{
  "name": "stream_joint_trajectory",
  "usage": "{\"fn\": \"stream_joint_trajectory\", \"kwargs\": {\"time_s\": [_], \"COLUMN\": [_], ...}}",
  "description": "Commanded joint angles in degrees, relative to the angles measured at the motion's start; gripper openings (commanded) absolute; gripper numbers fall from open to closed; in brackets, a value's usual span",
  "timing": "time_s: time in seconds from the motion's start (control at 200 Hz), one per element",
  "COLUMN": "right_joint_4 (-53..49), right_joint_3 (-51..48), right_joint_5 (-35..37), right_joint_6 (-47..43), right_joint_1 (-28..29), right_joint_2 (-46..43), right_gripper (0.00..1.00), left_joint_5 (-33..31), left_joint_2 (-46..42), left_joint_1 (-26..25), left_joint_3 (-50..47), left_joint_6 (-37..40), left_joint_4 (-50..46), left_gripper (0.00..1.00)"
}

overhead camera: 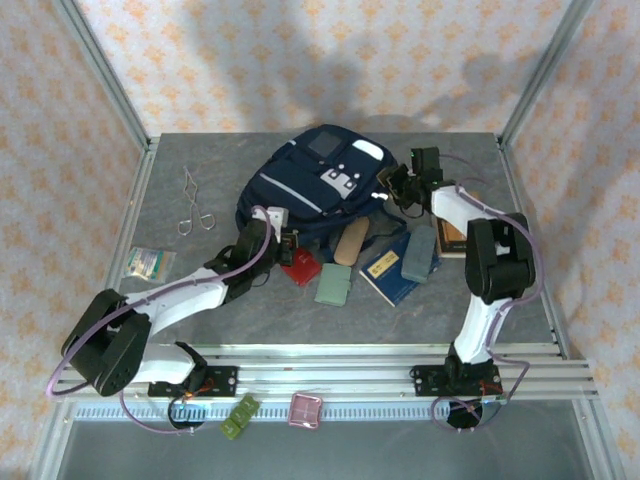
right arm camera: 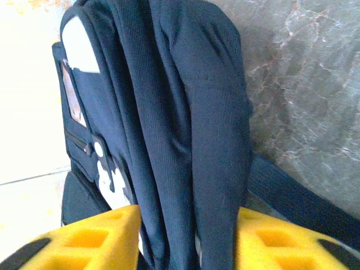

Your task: Pack books, pencil case, and school supplies into a backpack

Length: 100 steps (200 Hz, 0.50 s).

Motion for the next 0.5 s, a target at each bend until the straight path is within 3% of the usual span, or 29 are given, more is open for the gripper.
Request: {"fn": "stream_joint_trajectory", "kwargs": {"time_s": [0.0, 0.225, 0.495], "right_joint_4": [-3.0, -1.5, 9.2], "right_joint_3": [-4.9, -16.0, -18.2], "right_joint_5": [-3.6, -11.1, -16.6], "right_joint_6": [-1.1, 3.9, 14.4], "right_joint_1": [0.5, 4.9, 12.0], "right_joint_2": [-10.3, -20.5, -16.6], "right_gripper": [0.49, 0.6, 0.65], "left_joint_5": [-0.1, 0.1, 0.1], "left_joint_2": [1.2, 4.0, 5.0], "left_joint_1": [-1.4, -3.1, -5.1], "left_joint_3": [3.8, 7.5, 12.2], "left_joint_6": [-1.2, -0.8, 1.3], "left_joint_4": [3.7, 3.1, 0.0], "left_gripper": [0.0, 0.0, 0.0]}}
